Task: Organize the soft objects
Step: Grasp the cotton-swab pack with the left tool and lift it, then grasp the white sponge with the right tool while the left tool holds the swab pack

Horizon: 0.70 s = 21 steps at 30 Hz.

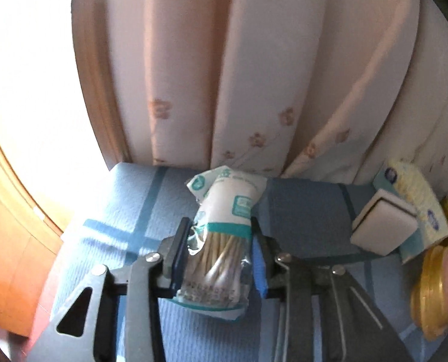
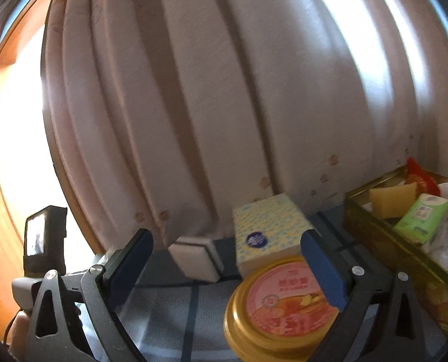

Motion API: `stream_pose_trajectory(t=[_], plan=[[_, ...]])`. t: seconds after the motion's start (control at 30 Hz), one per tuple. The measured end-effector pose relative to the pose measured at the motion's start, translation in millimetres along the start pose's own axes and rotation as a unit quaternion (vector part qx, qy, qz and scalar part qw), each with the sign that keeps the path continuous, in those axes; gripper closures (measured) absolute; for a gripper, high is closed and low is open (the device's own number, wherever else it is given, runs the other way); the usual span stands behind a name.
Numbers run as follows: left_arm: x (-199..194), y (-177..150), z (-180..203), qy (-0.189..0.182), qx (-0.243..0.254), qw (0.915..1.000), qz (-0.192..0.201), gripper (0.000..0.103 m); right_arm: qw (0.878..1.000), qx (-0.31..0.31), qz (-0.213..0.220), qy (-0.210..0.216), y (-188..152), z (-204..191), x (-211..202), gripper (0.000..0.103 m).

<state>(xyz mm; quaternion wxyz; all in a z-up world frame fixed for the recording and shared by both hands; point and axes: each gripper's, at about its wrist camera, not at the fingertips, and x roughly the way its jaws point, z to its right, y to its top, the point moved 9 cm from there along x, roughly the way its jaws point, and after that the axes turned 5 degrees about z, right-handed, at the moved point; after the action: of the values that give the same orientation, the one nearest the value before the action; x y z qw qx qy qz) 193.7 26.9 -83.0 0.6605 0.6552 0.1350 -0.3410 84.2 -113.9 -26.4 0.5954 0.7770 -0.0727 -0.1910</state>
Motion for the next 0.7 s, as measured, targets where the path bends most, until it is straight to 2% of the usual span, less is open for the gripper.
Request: stream_pose_trajectory(t=[0.13, 0.17, 0.4, 0.43, 0.57, 0.7], plan=[[-25.1, 1.5, -9.5, 0.018, -0.005, 0.9987, 0.047, 0.068, 0.998, -0.028, -0.046, 0.018, -7.7, -13.0, 14.9, 0.003], [-37.8, -1.4, -3.2, 0.019, -0.008, 0.9987, 0.047, 0.068, 0.998, -0.032, -0.056, 0.022, -8.1, -16.5, 18.4, 0.003], [-33.3, -3.8, -26.8, 0.02, -0.047, 0.9981, 0.034, 0.068, 0.986, -0.111, -0.122, 0.027, 0.1, -49.5, 69.4, 0.003], [-29.9, -3.3, -25.5, 0.019, -0.049, 0.9981, 0.033, 0.068, 0.982, -0.126, -0.139, 0.032, -4.1, -55.7, 79.9, 0.003], [-33.7, -1.7, -25.5, 0.023, -0.046, 0.9979, 0.038, 0.068, 0.973, -0.168, -0.158, 0.019, -18.9, -63.4, 99.4, 0.003], [-31.0, -1.8, -25.3, 0.022, -0.046, 0.998, 0.036, 0.068, 0.955, -0.21, -0.207, -0.016, -45.6, -61.7, 120.2, 0.003]])
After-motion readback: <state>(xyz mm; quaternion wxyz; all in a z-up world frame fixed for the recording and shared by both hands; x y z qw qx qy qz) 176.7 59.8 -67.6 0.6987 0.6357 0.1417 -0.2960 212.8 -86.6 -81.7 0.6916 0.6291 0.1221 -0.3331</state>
